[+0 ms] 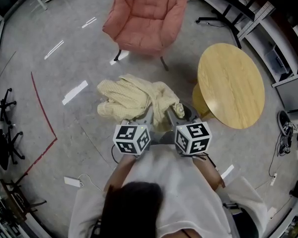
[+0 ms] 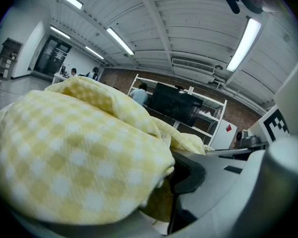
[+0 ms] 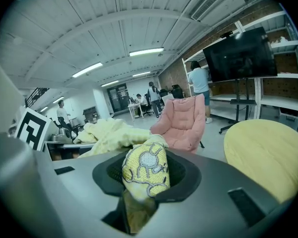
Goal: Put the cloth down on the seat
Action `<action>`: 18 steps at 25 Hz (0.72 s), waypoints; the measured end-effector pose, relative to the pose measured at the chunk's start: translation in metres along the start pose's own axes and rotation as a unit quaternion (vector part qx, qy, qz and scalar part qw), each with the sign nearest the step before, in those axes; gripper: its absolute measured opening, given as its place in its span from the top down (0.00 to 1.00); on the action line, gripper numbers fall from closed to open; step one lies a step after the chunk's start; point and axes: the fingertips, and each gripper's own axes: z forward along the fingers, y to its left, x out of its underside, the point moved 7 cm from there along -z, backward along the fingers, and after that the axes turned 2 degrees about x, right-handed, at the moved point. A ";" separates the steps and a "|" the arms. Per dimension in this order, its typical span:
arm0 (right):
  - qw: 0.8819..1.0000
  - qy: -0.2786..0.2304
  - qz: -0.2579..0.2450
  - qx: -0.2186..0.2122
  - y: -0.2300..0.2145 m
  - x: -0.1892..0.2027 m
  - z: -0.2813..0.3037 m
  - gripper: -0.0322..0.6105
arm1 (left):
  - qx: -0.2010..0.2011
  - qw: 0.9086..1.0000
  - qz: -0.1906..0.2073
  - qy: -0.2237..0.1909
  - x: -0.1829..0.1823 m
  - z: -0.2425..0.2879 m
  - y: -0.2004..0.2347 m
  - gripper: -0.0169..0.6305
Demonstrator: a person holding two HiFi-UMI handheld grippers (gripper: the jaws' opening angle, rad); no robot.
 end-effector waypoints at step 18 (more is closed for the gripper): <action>1.000 -0.009 0.002 -0.015 0.001 -0.009 0.030 0.74 | -0.007 1.000 0.007 -0.006 -0.012 0.012 0.024 0.74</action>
